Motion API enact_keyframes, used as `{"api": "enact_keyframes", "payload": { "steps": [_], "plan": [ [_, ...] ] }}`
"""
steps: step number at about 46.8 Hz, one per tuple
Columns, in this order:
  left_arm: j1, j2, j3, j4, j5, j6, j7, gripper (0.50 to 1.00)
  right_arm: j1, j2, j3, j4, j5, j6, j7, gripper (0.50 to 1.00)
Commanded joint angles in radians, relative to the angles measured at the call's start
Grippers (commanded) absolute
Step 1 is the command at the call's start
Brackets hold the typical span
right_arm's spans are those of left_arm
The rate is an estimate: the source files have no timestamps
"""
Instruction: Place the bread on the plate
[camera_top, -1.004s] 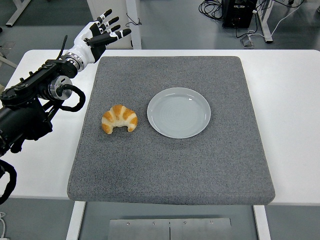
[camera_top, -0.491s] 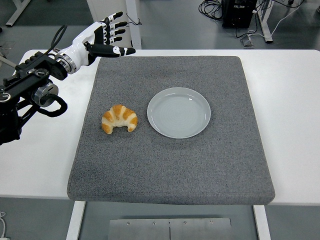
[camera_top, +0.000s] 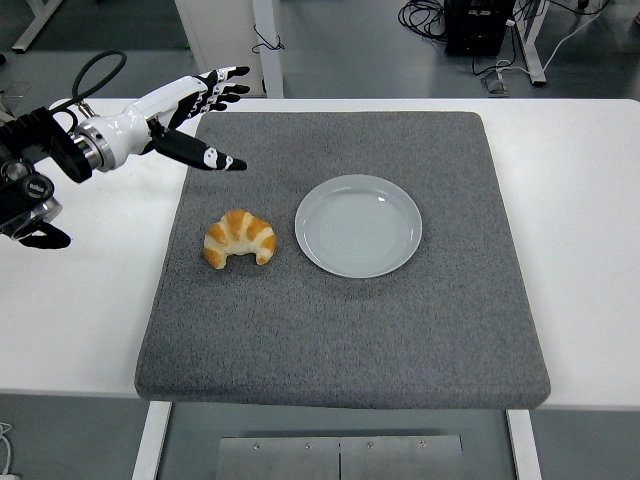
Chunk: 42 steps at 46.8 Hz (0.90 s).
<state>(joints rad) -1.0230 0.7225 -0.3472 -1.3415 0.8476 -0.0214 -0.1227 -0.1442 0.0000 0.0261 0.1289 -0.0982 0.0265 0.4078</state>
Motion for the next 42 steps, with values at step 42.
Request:
{"api": "enact_keyframes", "payload": {
  "steps": [42],
  "plan": [
    [0.119, -0.075, 0.117, 0.024, 0.487, 0.084, -0.009, 0.969, 0.0, 0.0, 0.0, 0.0, 0.0, 0.0, 0.0, 1.0]
  ]
}}
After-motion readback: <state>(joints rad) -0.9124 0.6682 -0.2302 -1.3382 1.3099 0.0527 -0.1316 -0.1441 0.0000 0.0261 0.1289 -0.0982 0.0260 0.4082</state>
